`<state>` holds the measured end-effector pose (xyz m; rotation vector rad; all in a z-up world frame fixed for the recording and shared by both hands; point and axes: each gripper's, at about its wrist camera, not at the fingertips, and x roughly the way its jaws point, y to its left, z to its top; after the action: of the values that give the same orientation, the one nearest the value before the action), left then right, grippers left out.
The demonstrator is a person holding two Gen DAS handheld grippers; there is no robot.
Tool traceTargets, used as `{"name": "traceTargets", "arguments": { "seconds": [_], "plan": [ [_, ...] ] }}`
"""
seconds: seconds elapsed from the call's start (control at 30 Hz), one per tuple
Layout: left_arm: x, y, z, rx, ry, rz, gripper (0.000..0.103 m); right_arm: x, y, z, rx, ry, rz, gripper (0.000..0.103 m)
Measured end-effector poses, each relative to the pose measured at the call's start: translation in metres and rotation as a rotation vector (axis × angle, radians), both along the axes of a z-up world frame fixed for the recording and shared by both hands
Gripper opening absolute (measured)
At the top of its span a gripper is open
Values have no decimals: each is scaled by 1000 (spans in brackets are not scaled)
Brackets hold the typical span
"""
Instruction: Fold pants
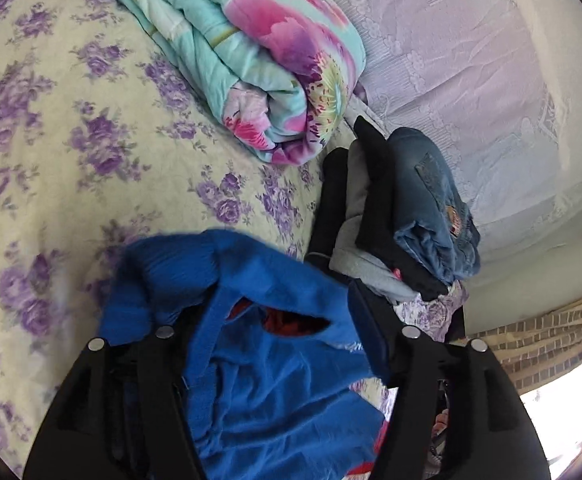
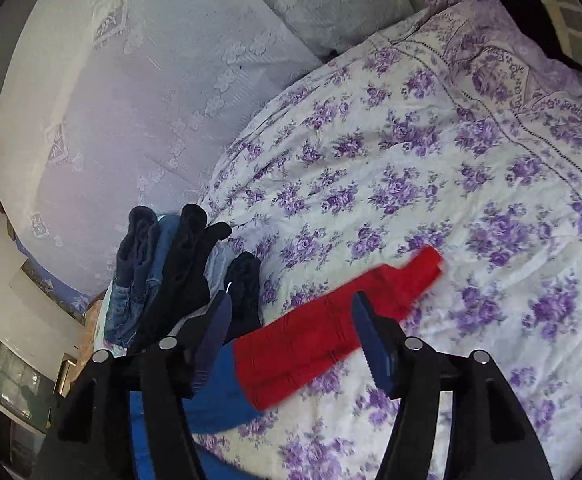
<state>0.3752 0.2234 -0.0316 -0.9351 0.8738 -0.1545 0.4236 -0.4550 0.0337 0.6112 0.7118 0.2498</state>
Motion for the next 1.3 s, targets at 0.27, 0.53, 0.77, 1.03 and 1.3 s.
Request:
{"name": "traceTargets", "arguments": {
  "seconds": [0.27, 0.53, 0.77, 1.03, 1.3],
  "plan": [
    [-92, 16, 3, 164, 26, -44, 86, -171, -35, -30, -38, 24, 3, 69],
    [-171, -18, -22, 92, -2, -131, 86, -277, -31, -88, 69, 123, -24, 73],
    [-159, -40, -32, 64, -25, -91, 86, -279, -29, -109, 153, 134, -39, 73],
    [-130, -57, -39, 40, -44, -73, 34, -267, -38, -121, 242, 119, -92, 63],
    [-126, -43, -49, -119, -49, -64, 13, -236, -50, -139, 352, 112, -114, 11]
  ]
}}
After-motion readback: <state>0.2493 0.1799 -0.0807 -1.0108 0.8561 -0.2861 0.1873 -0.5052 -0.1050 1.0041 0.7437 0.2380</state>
